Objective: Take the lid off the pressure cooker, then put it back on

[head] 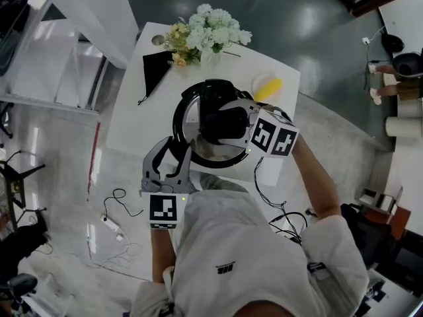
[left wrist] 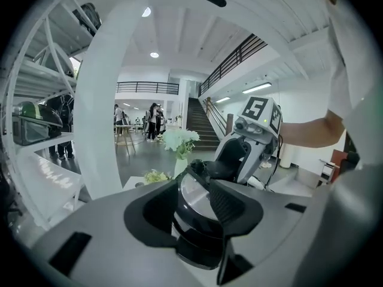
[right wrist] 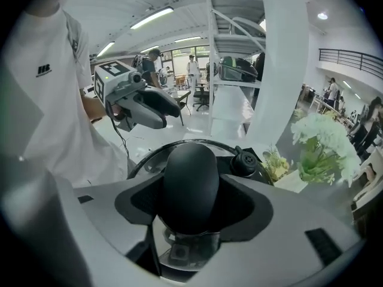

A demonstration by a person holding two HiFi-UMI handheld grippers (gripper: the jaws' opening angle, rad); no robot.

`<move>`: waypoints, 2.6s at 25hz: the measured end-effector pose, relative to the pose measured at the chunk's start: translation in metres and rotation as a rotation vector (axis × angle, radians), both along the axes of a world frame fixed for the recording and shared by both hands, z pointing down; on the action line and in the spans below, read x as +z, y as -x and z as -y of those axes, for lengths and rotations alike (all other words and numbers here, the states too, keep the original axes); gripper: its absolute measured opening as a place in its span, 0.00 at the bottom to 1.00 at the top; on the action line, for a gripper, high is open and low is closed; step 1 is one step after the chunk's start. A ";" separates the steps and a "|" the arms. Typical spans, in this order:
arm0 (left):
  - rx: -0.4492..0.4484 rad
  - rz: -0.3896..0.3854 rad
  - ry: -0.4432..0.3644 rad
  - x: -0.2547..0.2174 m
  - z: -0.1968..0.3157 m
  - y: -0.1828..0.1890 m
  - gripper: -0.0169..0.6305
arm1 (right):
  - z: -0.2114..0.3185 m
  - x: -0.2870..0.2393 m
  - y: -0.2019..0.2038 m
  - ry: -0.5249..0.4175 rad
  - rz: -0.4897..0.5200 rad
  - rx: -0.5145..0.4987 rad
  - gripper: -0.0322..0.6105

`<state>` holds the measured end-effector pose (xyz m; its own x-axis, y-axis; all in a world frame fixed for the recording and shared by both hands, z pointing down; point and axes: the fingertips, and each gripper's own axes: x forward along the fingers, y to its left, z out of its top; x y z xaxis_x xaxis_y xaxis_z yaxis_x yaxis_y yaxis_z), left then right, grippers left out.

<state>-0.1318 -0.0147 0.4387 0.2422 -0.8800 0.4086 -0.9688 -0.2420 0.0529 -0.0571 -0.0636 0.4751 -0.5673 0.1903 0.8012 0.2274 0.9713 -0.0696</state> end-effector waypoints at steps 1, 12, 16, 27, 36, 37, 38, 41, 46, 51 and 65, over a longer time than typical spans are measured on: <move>-0.002 0.000 0.000 0.000 0.000 0.001 0.30 | 0.000 0.002 0.001 0.000 0.001 -0.016 0.48; 0.009 0.006 0.010 0.006 0.009 0.002 0.30 | -0.002 0.018 0.002 0.010 0.029 -0.154 0.48; 0.016 0.013 0.014 0.007 0.014 -0.001 0.30 | -0.003 0.017 0.000 0.023 0.045 -0.256 0.48; -0.021 0.027 0.020 0.008 0.024 0.000 0.30 | -0.006 0.018 -0.005 0.018 0.029 -0.608 0.48; 0.007 0.034 -0.003 0.001 0.031 -0.005 0.30 | -0.005 0.014 -0.004 -0.080 0.066 -0.502 0.49; 0.012 0.033 -0.007 0.000 0.032 -0.006 0.30 | -0.003 0.012 -0.004 -0.100 0.081 -0.476 0.49; 0.017 0.032 -0.012 -0.001 0.032 -0.007 0.30 | -0.002 0.009 -0.004 -0.113 0.102 -0.444 0.49; 0.037 0.029 -0.029 -0.005 0.034 -0.010 0.30 | -0.002 -0.010 -0.003 -0.084 0.209 -0.326 0.49; 0.066 0.024 -0.068 -0.012 0.038 -0.013 0.30 | 0.001 -0.045 0.000 -0.077 0.447 -0.065 0.45; 0.098 0.015 -0.123 -0.023 0.040 -0.016 0.30 | 0.013 -0.064 -0.005 -0.184 0.542 0.209 0.42; 0.261 -0.017 -0.213 -0.034 0.034 -0.028 0.29 | 0.000 -0.075 -0.019 -0.335 0.582 0.600 0.40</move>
